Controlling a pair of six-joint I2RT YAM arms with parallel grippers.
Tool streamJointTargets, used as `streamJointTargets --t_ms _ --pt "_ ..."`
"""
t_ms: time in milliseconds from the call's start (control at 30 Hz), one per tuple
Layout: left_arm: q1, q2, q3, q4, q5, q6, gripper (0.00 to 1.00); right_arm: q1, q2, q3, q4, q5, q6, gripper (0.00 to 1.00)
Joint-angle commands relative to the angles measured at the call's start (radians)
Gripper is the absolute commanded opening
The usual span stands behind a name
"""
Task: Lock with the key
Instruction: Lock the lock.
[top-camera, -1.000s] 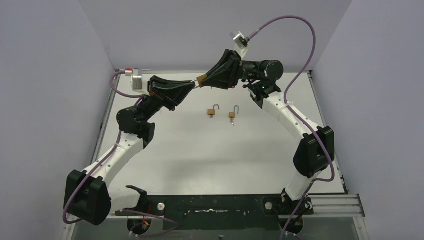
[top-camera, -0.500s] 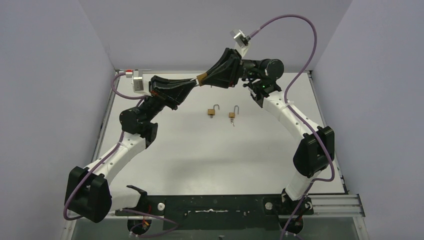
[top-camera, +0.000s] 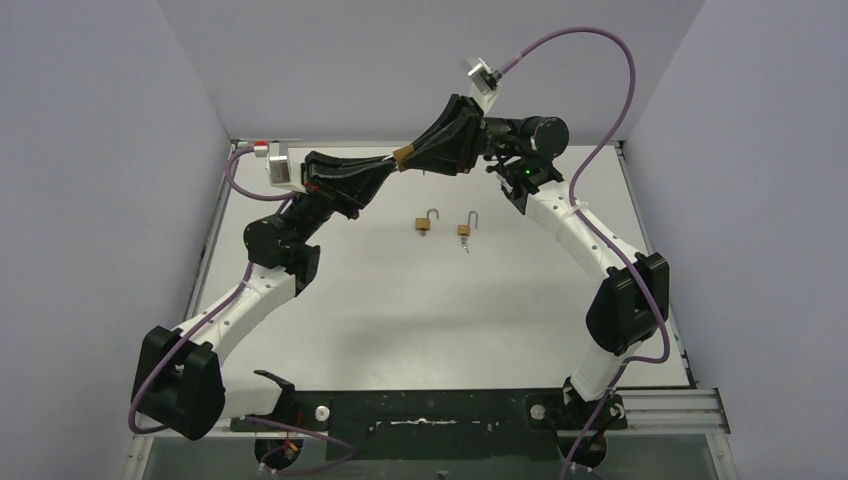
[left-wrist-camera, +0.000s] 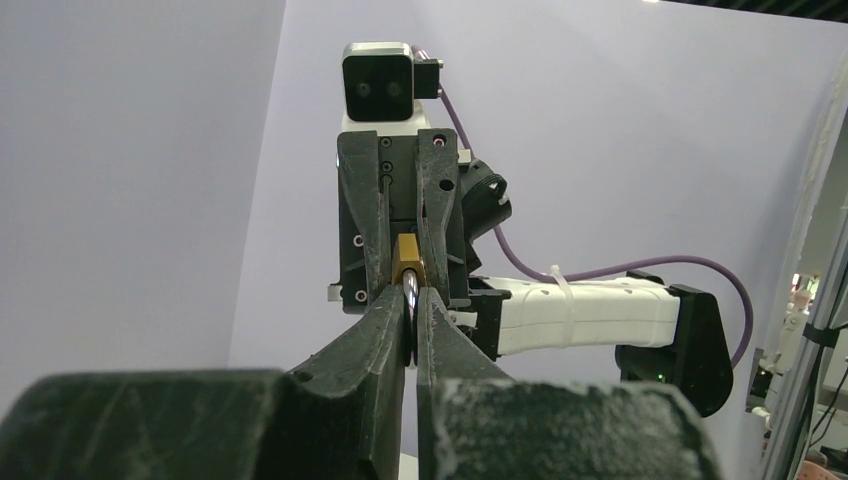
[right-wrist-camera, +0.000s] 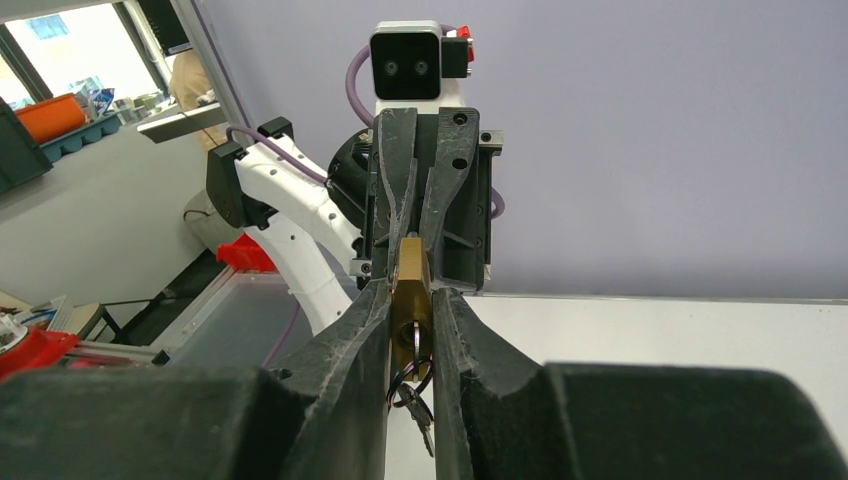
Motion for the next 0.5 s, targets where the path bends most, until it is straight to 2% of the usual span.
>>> streamJointTargets --t_ms 0,233,467 --pt "-0.092 0.042 0.035 -0.135 0.147 0.017 0.0 0.126 0.037 0.028 -0.027 0.001 -0.017 0.0" --pt "-0.076 -0.013 0.029 -0.199 0.146 0.066 0.0 0.096 0.014 0.008 -0.025 0.01 -0.016 0.0" --pt "-0.003 -0.068 0.017 -0.234 0.154 0.068 0.0 0.041 -0.055 -0.057 -0.081 0.033 -0.082 0.0"
